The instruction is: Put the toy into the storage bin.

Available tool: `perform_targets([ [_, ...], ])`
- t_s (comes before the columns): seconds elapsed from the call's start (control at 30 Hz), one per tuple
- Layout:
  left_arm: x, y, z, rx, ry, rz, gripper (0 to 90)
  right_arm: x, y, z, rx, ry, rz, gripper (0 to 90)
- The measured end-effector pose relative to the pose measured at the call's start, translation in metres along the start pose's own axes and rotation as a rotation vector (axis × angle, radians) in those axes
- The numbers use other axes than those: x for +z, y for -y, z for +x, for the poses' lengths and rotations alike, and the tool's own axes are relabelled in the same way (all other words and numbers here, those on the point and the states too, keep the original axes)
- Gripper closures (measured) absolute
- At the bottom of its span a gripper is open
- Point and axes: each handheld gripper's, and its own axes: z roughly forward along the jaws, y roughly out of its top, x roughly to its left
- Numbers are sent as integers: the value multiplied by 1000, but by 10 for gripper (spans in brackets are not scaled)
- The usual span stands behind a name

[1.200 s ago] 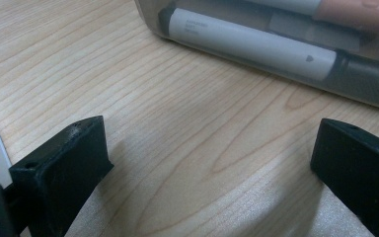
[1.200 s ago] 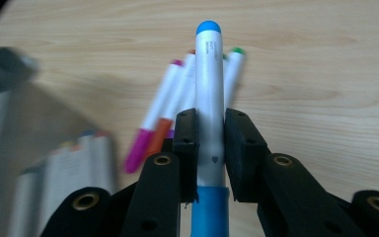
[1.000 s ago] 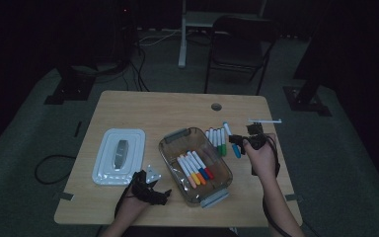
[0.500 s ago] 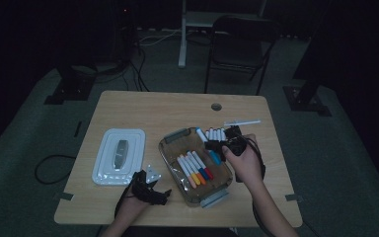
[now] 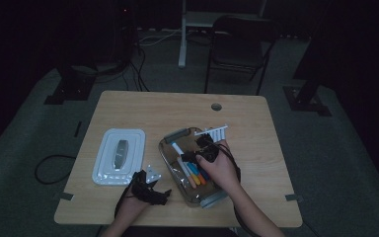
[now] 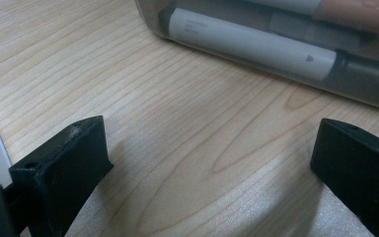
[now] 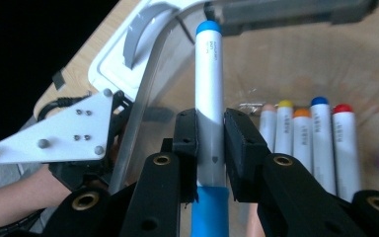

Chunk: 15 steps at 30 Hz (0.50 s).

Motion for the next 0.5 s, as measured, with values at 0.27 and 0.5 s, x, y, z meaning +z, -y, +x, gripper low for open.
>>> perform_targets([
  [0.27, 0, 0, 0, 0, 0, 0, 19, 26, -2, 0, 3, 12, 85, 765],
  [0.5, 0, 0, 0, 0, 0, 0, 19, 49, -3, -4, 9, 18, 193, 765],
])
